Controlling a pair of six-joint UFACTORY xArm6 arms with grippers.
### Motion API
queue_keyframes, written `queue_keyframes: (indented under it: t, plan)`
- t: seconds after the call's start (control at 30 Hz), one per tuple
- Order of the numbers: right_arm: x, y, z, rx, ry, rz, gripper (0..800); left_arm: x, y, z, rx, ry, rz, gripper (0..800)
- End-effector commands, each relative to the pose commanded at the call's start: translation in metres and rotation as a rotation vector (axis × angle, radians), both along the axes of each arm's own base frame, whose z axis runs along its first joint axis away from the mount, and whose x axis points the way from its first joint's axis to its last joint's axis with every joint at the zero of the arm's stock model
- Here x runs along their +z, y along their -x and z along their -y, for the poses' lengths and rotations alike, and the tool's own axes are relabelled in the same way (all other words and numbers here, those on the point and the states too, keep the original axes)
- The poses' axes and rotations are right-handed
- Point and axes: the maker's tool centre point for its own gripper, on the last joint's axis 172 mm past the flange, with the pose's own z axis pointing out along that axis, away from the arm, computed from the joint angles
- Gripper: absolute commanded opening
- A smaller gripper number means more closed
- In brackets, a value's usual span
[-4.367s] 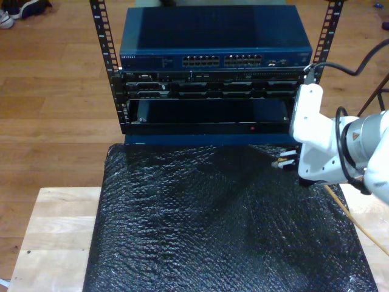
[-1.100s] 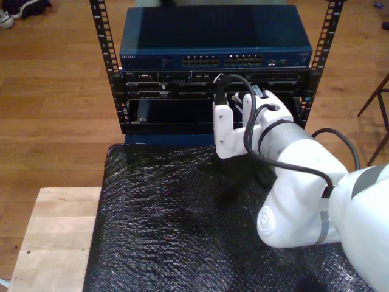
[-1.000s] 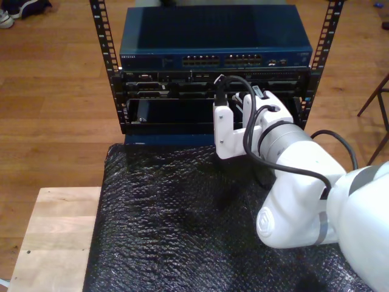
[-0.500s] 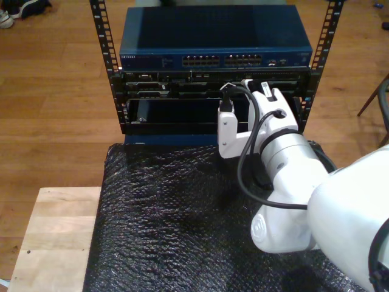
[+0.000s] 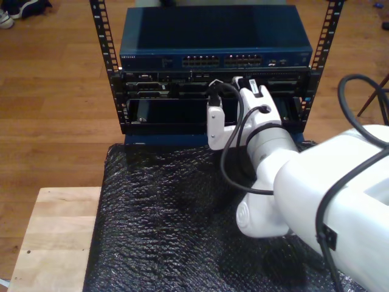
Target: Grab the cable and plug it in
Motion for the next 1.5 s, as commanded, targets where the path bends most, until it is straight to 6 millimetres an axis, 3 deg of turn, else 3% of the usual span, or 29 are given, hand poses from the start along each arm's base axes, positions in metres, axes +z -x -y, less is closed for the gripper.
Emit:
queue_keyframes:
  t: [0.27, 0.8, 1.33, 1.5]
  plan:
    - [0.001, -0.021, 0.016, -0.077, -0.041, 0.017, 0, 0.0, 0.0, 0.0, 0.0, 0.0, 0.0, 800]
    - [0.002, -0.022, 0.038, -0.173, -0.063, 0.095, 0, 0.0, 0.0, 0.0, 0.0, 0.0, 0.0, 800]
    - [-0.015, -0.042, 0.044, -0.236, -0.085, 0.133, 0, 0.0, 0.0, 0.0, 0.0, 0.0, 0.0, 800]
    - [-0.021, -0.046, 0.055, -0.255, -0.083, 0.129, 0, 0.0, 0.0, 0.0, 0.0, 0.0, 0.0, 800]
